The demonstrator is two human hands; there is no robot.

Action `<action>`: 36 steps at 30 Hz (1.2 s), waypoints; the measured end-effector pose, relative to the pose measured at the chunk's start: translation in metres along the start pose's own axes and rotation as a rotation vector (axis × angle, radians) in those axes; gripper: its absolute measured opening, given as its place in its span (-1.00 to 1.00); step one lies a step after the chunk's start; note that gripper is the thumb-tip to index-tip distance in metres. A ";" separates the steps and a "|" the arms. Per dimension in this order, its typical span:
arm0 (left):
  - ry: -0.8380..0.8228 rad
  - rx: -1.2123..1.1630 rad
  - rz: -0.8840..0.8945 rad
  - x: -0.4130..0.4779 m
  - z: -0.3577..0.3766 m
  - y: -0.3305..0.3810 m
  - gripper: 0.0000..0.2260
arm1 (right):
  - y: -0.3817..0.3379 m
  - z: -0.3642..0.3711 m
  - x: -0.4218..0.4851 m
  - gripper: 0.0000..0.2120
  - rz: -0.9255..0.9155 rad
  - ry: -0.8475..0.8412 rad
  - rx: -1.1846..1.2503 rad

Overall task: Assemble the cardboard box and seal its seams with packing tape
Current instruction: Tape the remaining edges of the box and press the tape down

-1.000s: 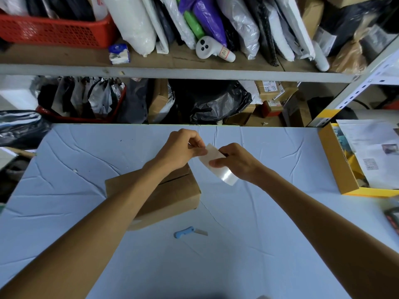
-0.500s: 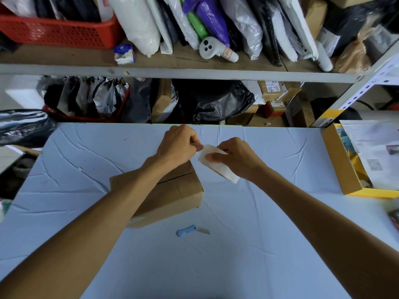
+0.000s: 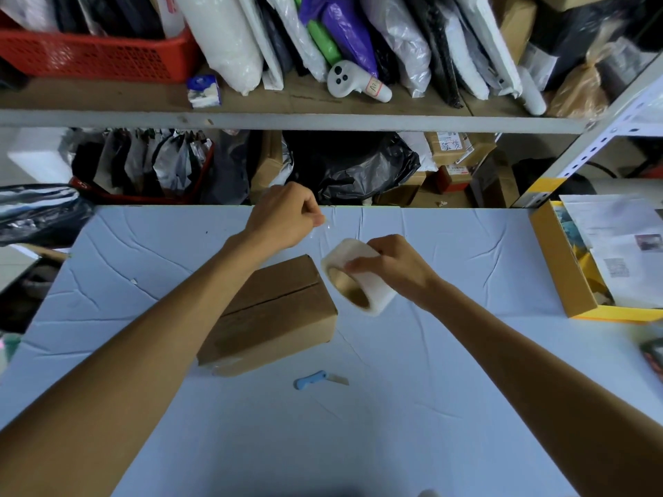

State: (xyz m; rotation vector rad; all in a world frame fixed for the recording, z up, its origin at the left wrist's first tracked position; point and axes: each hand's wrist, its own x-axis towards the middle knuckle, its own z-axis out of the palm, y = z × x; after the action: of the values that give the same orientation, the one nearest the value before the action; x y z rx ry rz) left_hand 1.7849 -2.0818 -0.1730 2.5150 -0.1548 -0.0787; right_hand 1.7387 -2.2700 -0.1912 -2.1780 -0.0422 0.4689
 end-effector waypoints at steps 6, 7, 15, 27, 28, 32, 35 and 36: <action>0.017 0.017 0.011 -0.003 -0.001 0.003 -0.90 | 0.011 -0.023 -0.014 -0.72 -0.045 -0.091 0.154; 0.000 0.021 0.006 -0.004 0.002 0.003 -0.90 | 0.011 -0.025 -0.014 -0.65 -0.044 -0.080 0.135; 0.033 0.099 0.039 0.006 -0.007 0.008 -0.92 | 0.007 -0.022 -0.009 -0.48 0.255 0.056 -0.235; -0.109 0.156 -0.035 0.011 -0.006 -0.011 -0.84 | 0.010 -0.010 -0.032 -0.51 0.330 -0.171 0.181; -0.106 0.155 -0.031 0.010 -0.004 -0.012 -0.85 | 0.009 -0.010 -0.033 -0.49 0.336 -0.185 0.170; -0.091 0.150 -0.015 0.005 0.001 -0.014 -0.91 | 0.001 -0.009 -0.033 -0.57 0.391 -0.113 0.049; -0.019 0.163 0.011 0.011 -0.003 -0.012 -0.88 | -0.002 -0.009 -0.035 -0.53 0.446 -0.100 -0.017; 0.002 0.166 0.027 0.014 -0.006 -0.012 -0.90 | -0.002 -0.009 -0.037 -0.50 0.466 -0.114 -0.021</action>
State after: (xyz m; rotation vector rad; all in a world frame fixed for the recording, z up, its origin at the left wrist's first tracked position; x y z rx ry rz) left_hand 1.8008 -2.0705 -0.1749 2.6777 -0.2015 -0.0550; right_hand 1.7079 -2.2832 -0.1730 -2.1754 0.4069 0.8566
